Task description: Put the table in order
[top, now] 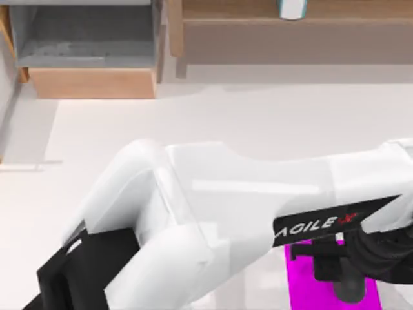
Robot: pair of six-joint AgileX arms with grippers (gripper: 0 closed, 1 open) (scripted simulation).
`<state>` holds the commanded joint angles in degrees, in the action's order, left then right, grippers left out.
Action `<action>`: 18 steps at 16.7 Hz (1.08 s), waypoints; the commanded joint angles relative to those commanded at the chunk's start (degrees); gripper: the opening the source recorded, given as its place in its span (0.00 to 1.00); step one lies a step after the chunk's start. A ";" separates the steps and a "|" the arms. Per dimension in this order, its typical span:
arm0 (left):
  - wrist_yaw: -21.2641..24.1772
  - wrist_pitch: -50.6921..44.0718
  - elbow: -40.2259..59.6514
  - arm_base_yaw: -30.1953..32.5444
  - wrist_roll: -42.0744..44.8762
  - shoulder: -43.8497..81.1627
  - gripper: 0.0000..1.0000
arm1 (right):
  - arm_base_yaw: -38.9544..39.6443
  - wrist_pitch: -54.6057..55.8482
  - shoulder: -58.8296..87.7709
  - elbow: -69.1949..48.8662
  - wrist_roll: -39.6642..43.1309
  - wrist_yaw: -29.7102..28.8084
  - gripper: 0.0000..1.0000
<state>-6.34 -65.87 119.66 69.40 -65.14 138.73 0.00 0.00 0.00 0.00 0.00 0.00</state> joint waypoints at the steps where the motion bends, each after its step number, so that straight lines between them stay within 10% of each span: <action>1: 0.30 0.30 0.04 -0.18 -0.11 -0.08 0.00 | 0.00 0.00 0.00 0.00 0.00 0.00 1.00; 15: 1.33 -0.67 -1.80 -1.35 -2.23 0.38 0.00 | 0.00 0.00 0.00 0.00 0.00 0.00 1.00; 18: 1.33 -0.67 -1.80 -1.35 -2.23 0.38 0.23 | 0.00 0.00 0.00 0.00 0.00 0.00 1.00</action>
<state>-5.01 -66.53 117.85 68.05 -67.37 139.10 0.00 0.00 0.00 0.00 0.00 0.00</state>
